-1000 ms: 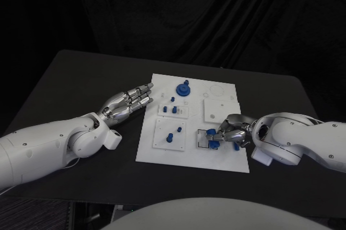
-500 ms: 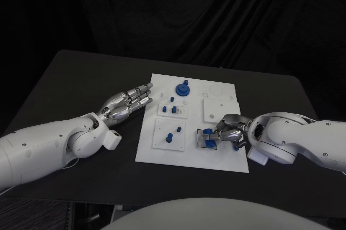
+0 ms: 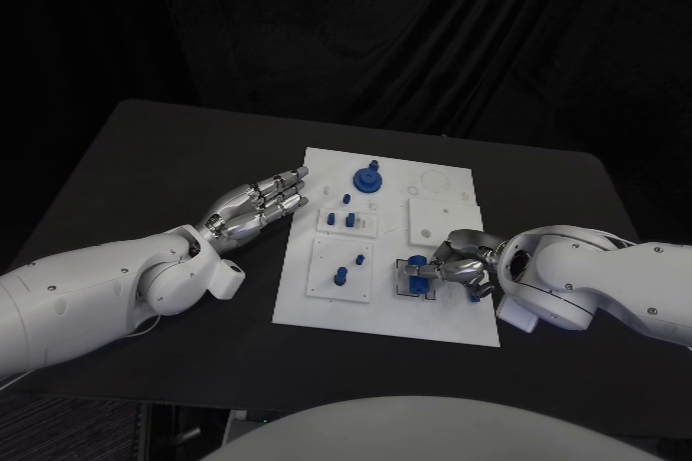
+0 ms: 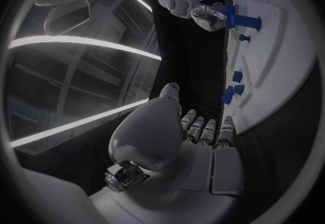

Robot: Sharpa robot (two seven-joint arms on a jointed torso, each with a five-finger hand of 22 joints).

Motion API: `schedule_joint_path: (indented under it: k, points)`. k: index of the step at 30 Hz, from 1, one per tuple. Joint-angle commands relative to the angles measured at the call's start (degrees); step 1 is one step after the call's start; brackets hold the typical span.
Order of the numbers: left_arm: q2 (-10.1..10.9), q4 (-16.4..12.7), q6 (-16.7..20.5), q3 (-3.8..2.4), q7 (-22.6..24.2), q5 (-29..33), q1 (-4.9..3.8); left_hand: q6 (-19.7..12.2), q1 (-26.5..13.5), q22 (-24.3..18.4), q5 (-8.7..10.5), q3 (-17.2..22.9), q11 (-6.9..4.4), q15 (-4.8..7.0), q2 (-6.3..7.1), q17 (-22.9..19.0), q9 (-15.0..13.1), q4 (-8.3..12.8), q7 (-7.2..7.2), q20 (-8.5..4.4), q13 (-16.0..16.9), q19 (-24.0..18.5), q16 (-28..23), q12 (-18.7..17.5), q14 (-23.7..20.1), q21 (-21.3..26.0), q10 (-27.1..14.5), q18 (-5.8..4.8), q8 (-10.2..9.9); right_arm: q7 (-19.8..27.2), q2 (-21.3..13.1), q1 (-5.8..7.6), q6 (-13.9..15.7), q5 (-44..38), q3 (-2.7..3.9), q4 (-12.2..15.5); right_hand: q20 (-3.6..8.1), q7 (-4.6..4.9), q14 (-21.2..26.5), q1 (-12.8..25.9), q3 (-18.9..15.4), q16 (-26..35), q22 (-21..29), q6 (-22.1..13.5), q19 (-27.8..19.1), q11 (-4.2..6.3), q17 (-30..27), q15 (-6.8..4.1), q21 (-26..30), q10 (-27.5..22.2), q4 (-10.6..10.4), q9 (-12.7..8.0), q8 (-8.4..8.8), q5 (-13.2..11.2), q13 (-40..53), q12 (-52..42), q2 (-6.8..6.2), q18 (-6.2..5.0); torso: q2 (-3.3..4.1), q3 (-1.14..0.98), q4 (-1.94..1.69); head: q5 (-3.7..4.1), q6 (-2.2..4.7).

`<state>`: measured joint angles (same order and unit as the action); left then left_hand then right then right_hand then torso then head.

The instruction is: Assemble the parts on the task board

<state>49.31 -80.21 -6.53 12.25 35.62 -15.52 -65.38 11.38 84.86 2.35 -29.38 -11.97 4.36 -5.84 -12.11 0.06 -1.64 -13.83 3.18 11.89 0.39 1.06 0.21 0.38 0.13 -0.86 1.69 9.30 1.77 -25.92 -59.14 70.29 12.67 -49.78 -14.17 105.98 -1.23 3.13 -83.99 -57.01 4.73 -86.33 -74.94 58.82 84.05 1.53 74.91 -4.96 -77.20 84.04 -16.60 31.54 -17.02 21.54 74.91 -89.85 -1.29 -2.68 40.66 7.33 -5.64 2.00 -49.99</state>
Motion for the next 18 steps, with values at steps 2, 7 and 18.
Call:
schedule_joint_path:
  k: [2,7,18]
  points:
    - [-0.05,-0.11,-0.98,-0.04,0.74,0.01,0.15,0.22,0.04,0.02,-0.24,0.16,0.39,-0.40,-0.65,-0.06,-0.08,0.11,0.06,0.53,0.09,0.03,-0.21,0.08,-0.13,0.05,0.16,0.88,0.32,-0.90,0.07,0.03,0.53,0.14,0.01,0.08,-0.56,0.06,-4.57,1.98,-1.57,0.13,-11.23,-0.45,1.07,-0.59,7.88,0.42,0.19,5.96,-0.08,0.00,0.16,-0.25,15.09,-0.15,-0.23,-0.24,-0.01,0.00,0.04,-0.16,-0.01]
    - [0.01,-0.18,-0.94,-0.04,0.77,0.01,0.15,0.21,0.04,0.00,-0.24,0.16,0.40,-0.41,-0.65,-0.06,-0.08,0.12,0.09,0.53,0.08,0.02,-0.21,0.08,-0.13,0.05,0.13,0.88,0.32,-0.87,0.20,0.03,0.35,0.14,0.01,0.06,-0.57,0.07,-4.56,2.39,-2.06,0.17,-11.19,-0.51,1.00,-0.60,7.80,0.43,0.33,5.96,-0.07,0.02,0.16,-0.26,15.09,-0.15,-0.33,-0.27,0.00,0.00,-0.01,-0.21,-0.01]
    - [0.06,-0.20,-1.05,-0.04,0.73,0.01,0.16,0.21,0.05,0.01,-0.25,0.17,0.41,-0.41,-0.66,-0.06,-0.07,0.13,0.13,0.53,0.09,0.02,-0.21,0.08,-0.13,0.05,0.14,0.88,0.32,-0.66,0.30,0.03,-0.26,0.14,0.01,0.21,-0.59,0.06,-4.56,2.03,-2.56,0.14,-11.17,-0.48,0.96,-0.60,7.85,0.45,0.39,5.96,0.24,0.07,0.10,-0.22,15.09,-0.15,-0.79,-0.28,0.00,0.01,0.00,-0.27,-0.01]
